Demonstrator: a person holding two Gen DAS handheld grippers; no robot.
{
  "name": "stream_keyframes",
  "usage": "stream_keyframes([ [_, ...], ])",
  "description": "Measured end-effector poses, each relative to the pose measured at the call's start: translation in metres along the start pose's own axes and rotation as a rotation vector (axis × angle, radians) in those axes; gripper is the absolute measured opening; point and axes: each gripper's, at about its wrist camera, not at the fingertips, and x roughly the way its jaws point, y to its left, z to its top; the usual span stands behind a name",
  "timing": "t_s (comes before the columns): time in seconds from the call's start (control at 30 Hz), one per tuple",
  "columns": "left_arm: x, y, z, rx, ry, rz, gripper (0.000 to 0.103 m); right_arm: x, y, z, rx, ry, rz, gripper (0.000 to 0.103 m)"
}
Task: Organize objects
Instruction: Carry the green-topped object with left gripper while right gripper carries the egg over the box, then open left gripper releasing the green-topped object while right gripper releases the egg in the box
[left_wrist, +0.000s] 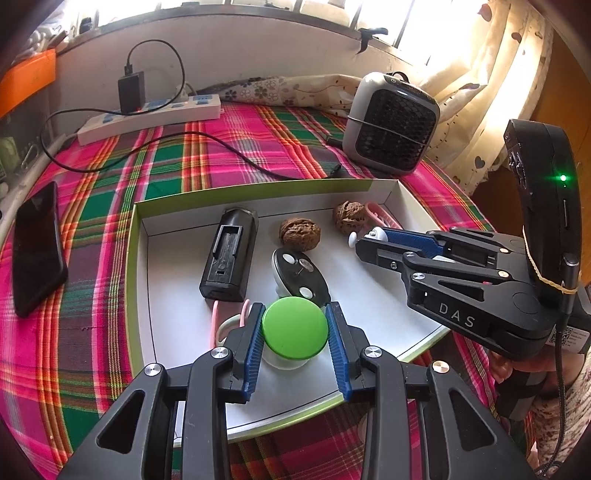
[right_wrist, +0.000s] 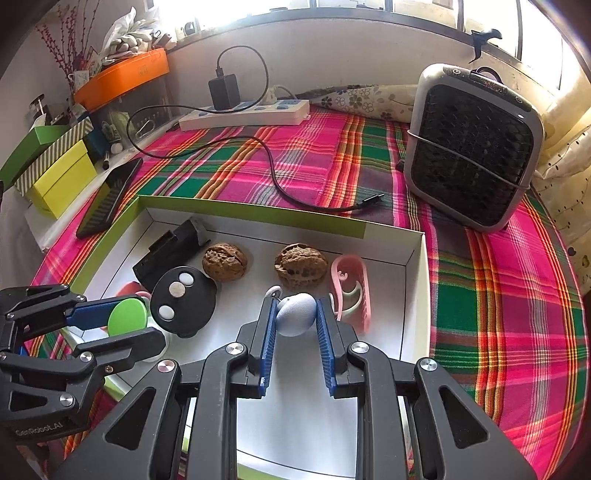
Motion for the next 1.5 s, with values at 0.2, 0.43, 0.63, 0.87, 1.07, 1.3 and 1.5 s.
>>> stream_keyframes([
  [0.2,0.001,0.0,0.0,0.002,0.001,0.0,0.03,0.001,0.0,0.001,0.003,0.002,-0.003,0.023],
  [0.43,0.001,0.0,0.0,0.002,0.001,0.002,0.031,0.001,-0.001,0.0,0.004,-0.003,-0.01,0.023],
  [0.63,0.0,0.0,0.0,0.0,0.001,0.003,0.034,-0.001,0.0,0.0,0.002,-0.012,-0.015,0.031],
  [0.87,-0.001,0.0,0.0,-0.004,-0.001,0.002,0.038,-0.003,0.001,0.001,0.002,-0.015,-0.019,0.042],
  [1.07,-0.002,0.001,0.0,-0.005,-0.004,0.005,0.039,-0.006,0.001,0.001,0.006,-0.023,-0.026,0.048],
  [1.3,-0.01,-0.001,-0.002,-0.002,-0.015,0.009,0.04,-0.013,0.002,0.0,0.009,-0.035,-0.034,0.048],
  [1.5,-0.019,-0.004,-0.005,0.001,-0.028,0.01,0.04,-0.023,0.003,-0.003,0.01,-0.049,-0.044,0.048],
])
